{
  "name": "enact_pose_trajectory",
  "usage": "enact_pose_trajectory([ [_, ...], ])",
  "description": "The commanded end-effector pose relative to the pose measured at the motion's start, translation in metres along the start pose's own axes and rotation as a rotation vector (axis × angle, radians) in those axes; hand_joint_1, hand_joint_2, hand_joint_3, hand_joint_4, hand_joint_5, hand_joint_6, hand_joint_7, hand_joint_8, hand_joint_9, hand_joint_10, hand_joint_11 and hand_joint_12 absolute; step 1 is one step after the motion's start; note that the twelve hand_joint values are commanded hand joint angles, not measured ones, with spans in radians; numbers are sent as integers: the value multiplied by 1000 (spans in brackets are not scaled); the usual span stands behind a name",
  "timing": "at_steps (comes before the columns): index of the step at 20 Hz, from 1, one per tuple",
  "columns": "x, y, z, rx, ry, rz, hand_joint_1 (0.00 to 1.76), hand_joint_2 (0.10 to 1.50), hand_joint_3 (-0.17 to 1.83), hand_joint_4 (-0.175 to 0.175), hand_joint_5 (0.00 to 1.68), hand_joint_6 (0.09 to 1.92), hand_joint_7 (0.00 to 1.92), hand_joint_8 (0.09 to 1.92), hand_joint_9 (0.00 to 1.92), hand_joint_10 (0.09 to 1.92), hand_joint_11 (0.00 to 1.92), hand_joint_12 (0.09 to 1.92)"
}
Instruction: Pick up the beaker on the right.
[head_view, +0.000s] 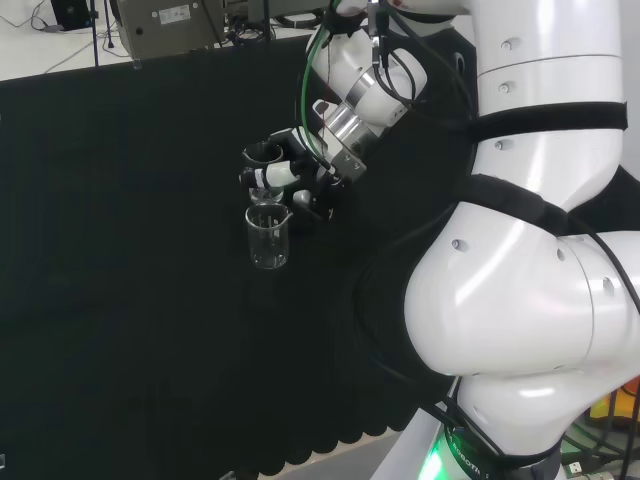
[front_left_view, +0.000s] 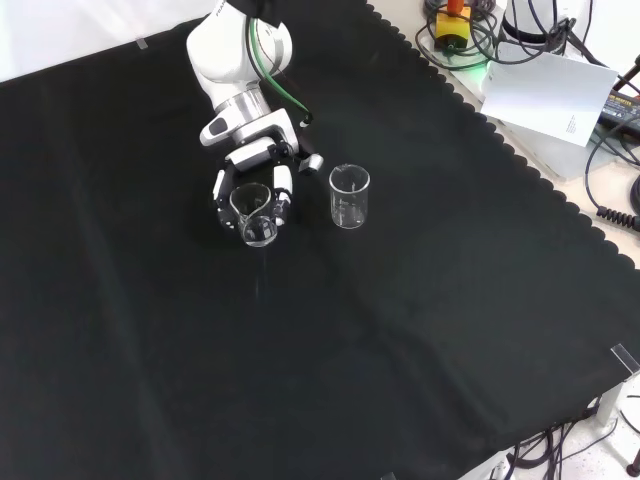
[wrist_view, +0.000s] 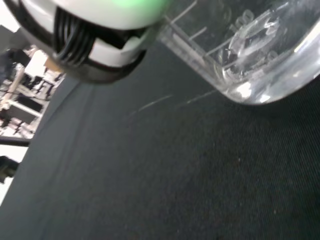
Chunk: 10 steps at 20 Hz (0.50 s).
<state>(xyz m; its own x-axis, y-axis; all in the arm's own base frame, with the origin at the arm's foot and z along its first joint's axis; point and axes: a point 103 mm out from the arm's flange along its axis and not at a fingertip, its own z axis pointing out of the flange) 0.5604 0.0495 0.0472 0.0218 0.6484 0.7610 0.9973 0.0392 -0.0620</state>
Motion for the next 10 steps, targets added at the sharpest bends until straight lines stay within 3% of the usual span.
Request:
enact_pose_trajectory([
  [1,9,3,-28,-157,-52,-1,1368,743,445,-75,1232,685,1307,552,1499,89,1304,748],
  [3,14,7,-45,-147,-79,-41,1413,645,602,-125,1233,726,1328,610,1567,87,1335,730],
  [5,20,11,-63,-134,-122,-72,1421,730,430,-161,1303,516,1317,584,1553,87,1351,714],
  [6,23,10,-70,-121,-137,-108,1385,745,401,-169,1343,426,1361,478,1591,87,1365,701],
  [8,28,7,-84,-125,-177,-120,1340,731,420,-174,1409,297,1461,265,1660,87,1397,663],
  [10,31,5,-100,-99,-194,-137,1328,711,451,-175,1440,243,1511,169,1705,87,1419,637],
])
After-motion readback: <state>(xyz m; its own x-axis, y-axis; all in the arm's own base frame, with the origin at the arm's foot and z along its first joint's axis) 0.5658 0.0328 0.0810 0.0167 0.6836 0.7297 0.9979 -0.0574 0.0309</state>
